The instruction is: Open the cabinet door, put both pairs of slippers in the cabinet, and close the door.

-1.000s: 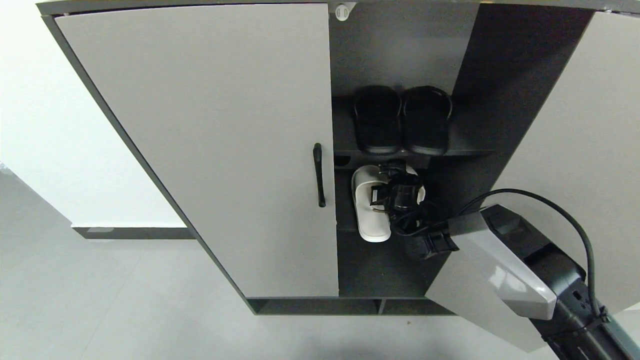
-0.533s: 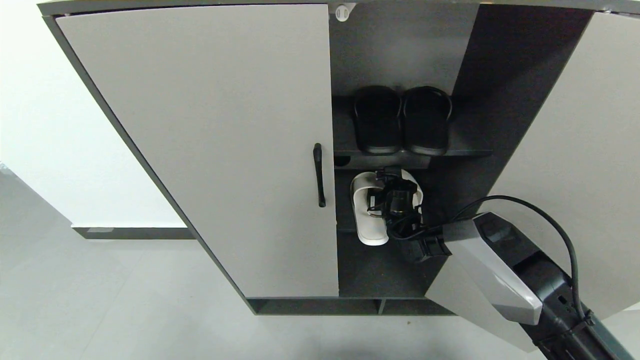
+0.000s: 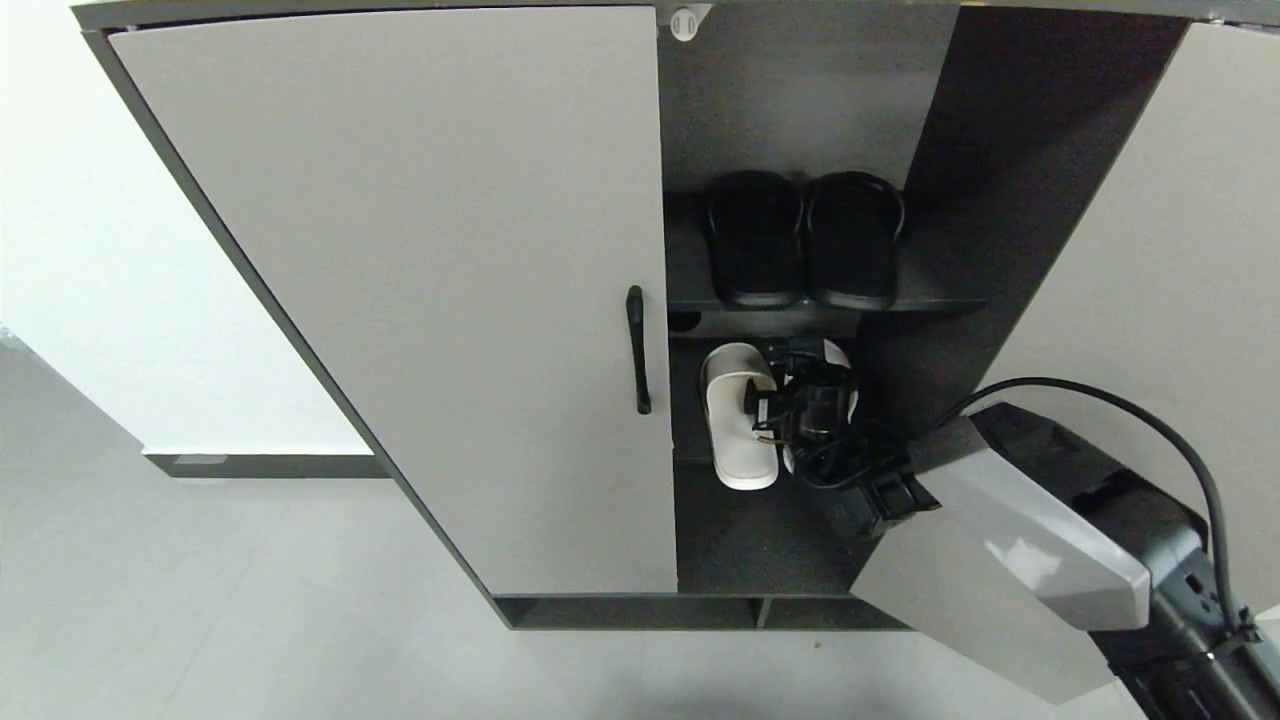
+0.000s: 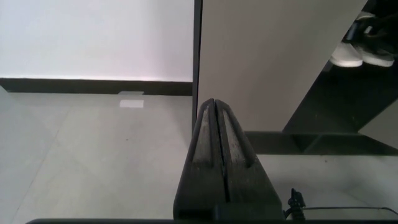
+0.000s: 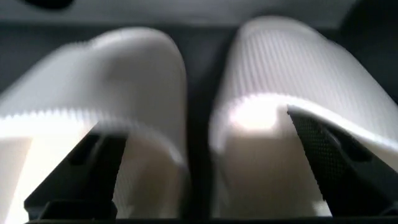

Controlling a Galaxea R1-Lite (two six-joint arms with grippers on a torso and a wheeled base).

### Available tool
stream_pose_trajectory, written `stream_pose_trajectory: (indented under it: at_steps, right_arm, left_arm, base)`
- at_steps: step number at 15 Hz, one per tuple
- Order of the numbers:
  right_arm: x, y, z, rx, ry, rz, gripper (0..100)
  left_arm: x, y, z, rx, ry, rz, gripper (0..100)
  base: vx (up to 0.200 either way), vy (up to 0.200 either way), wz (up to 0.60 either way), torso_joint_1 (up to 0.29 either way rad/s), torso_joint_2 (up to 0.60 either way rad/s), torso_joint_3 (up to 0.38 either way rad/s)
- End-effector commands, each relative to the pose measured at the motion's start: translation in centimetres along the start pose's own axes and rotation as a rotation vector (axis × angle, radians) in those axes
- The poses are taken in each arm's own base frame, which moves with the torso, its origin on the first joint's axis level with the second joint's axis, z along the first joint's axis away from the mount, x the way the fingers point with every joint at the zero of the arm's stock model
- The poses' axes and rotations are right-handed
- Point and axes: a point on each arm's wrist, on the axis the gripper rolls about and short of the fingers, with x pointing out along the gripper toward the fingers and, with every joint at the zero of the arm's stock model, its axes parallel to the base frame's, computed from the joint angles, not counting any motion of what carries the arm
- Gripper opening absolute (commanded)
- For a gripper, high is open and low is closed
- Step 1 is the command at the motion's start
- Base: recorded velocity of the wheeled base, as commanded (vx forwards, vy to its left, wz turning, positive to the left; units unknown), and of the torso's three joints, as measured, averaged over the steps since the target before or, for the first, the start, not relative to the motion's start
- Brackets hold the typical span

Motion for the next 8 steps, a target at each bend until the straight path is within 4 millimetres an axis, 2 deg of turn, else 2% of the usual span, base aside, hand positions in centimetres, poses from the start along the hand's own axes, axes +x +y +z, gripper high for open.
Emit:
stream_pose_trajectory:
  at_steps: [1,6,8]
  right_arm:
    - [-3.5,-1.7,3.1,0.013,-0.024,0.01,100]
    - [-8.0,-1.9,3.8,0.032,-0.055,0.071,100]
    - [-13.4,-1.7,6.3,0.06,-0.069,0.168,100]
  left_arm:
    - [0.0,0.0,0.0,0.0,0.001,0.001,0]
    - [0.0,0.0,0.0,0.0,0.001,0.001,0]
    - [0.0,0.0,0.0,0.0,0.001,-0.001,0]
  base:
    - [0.0,0.0,0.0,0.0,0.0,0.0]
    - [0.0,0.0,0.0,0.0,0.0,0.0]
    - [0.0,0.0,0.0,0.0,0.0,0.0]
